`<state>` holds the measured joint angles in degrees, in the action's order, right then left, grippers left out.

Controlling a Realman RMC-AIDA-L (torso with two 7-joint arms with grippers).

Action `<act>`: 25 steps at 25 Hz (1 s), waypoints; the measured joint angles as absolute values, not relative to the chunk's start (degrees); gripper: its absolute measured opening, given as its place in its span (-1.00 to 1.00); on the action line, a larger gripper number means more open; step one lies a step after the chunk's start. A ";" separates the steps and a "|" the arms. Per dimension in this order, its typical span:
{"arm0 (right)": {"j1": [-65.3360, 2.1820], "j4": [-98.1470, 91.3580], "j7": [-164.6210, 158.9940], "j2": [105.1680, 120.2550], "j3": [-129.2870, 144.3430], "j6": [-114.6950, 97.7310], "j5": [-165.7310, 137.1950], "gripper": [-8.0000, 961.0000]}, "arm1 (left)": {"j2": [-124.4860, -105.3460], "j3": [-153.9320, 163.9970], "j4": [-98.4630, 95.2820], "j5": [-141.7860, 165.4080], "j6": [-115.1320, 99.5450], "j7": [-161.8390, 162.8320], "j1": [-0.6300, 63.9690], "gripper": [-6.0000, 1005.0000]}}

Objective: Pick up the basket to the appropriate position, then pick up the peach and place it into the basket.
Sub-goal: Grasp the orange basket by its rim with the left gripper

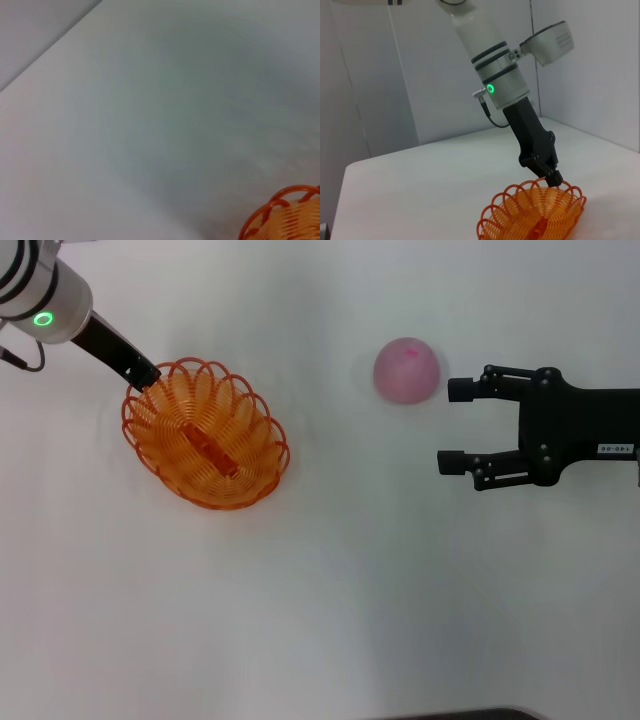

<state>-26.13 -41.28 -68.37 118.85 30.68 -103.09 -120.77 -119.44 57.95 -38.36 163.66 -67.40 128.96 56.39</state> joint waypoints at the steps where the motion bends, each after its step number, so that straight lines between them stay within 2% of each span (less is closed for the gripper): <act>1: -26.13 -41.30 -68.38 118.84 30.62 -103.02 -120.76 0.92 | -119.42 57.95 -38.37 163.66 -67.38 128.95 56.41 -0.78; 3: -26.12 -41.31 -68.38 118.83 30.51 -102.78 -120.76 0.92 | -119.37 57.94 -38.39 163.65 -67.36 128.95 56.42 -0.90; 12: -26.44 -41.40 -68.37 118.82 30.47 -102.41 -120.76 0.93 | -118.78 57.23 -39.60 163.65 -69.01 131.47 56.44 -0.92; 25: -27.38 -41.11 -68.40 118.83 30.41 -101.09 -120.66 0.93 | -118.72 48.07 -53.56 163.16 -83.69 134.96 54.69 -0.93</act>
<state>-27.38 -41.11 -68.40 118.83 30.41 -101.09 -120.66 -118.72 48.07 -53.56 163.16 -83.69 134.96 54.69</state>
